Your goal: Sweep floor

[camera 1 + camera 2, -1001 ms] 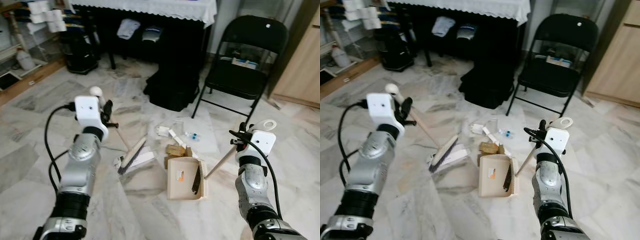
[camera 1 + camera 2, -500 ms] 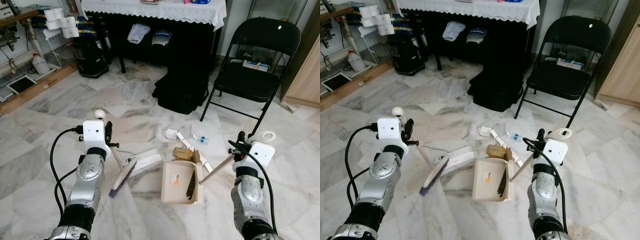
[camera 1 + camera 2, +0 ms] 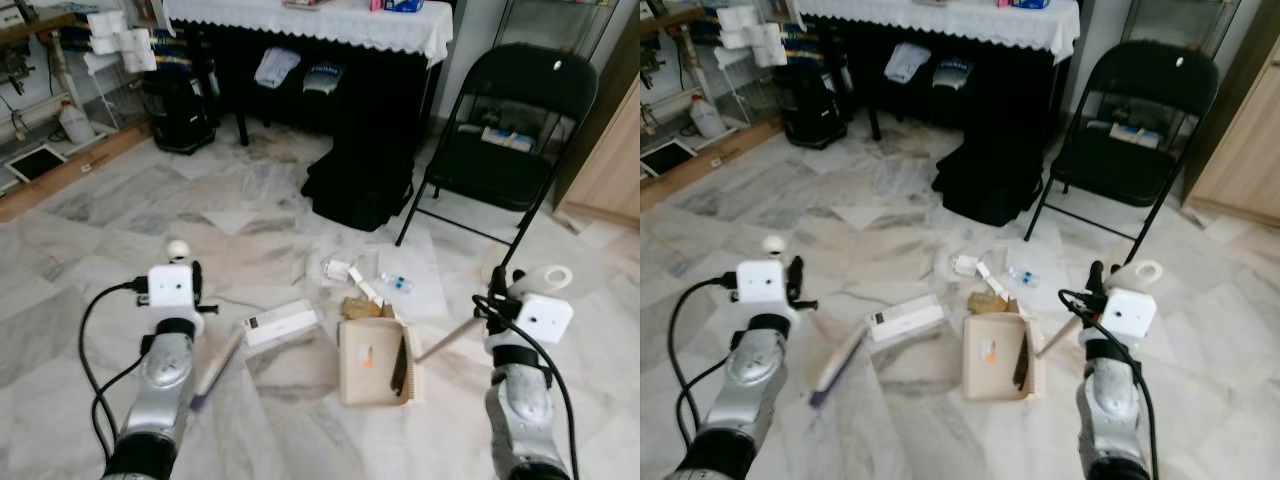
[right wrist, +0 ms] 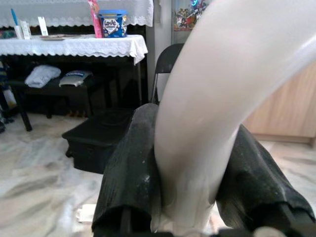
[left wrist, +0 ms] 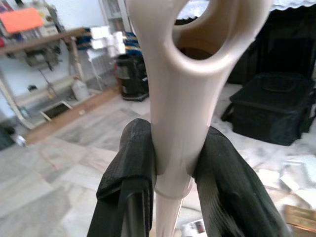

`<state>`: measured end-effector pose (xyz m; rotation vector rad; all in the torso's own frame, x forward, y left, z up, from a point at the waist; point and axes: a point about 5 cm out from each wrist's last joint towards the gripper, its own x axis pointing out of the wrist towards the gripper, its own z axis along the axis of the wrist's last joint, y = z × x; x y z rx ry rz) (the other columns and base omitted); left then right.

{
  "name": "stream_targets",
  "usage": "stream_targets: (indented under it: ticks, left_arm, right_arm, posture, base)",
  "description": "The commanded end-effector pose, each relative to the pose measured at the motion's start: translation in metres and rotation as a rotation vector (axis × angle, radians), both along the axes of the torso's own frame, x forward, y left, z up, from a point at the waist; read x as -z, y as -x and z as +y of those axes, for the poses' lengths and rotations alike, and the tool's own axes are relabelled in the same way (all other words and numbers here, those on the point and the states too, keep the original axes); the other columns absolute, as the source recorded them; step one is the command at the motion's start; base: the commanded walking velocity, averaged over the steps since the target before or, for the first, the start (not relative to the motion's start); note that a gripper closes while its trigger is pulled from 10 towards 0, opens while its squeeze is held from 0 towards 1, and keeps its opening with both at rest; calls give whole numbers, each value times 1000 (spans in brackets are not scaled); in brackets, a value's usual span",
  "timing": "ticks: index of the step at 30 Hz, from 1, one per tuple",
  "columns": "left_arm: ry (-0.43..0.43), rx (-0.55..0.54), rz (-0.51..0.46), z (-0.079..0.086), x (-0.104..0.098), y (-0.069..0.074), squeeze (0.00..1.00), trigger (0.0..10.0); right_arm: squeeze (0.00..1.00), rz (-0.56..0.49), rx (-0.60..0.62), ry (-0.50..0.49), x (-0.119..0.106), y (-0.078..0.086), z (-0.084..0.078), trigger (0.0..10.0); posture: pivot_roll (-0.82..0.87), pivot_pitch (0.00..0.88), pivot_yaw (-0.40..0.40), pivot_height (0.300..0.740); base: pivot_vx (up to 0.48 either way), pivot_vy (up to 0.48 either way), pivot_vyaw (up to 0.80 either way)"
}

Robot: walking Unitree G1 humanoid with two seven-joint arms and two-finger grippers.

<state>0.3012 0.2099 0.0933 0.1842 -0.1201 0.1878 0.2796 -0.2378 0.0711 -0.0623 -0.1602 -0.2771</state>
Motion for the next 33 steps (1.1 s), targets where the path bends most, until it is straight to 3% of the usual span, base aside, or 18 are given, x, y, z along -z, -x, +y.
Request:
stream_targets:
  ticks: [1,6,12,19,27,33]
  left_arm:
    - [-36,7,-81,0,-14,1,0,10000]
    - [-97,43,-61,-2,-7,4,0,10000]
    - [-73,22,-88,2,-16,-4,0,10000]
    - [-40,24,-89,-4,-15,-2,0,10000]
    - [-25,78,-82,-21,-17,-14,0,10000]
    - [-25,64,-90,-21,-19,-14,0,10000]
  right_arm:
    - [0,-51,-11,5,-12,-2,-1,10000]
    - [0,-53,0,3,-17,-5,-6,10000]
    - [0,-62,-22,-23,-19,-14,7,10000]
    - [0,-41,-68,-31,-19,-23,22,10000]
    - [0,-61,-24,-43,-21,-23,22,10000]
    - [0,-54,-29,-57,-20,-25,25,10000]
  posture:
    - [-78,0,-25,740]
    - [-71,0,-21,740]
    - [-36,0,-21,740]
    - [-38,0,-3,740]
    - [-62,0,50,740]
    - [-35,0,33,740]
  base:
    - [0,0,0]
    - [0,0,0]
    - [0,0,0]
    - [0,0,0]
    - [0,0,800]
    - [0,0,800]
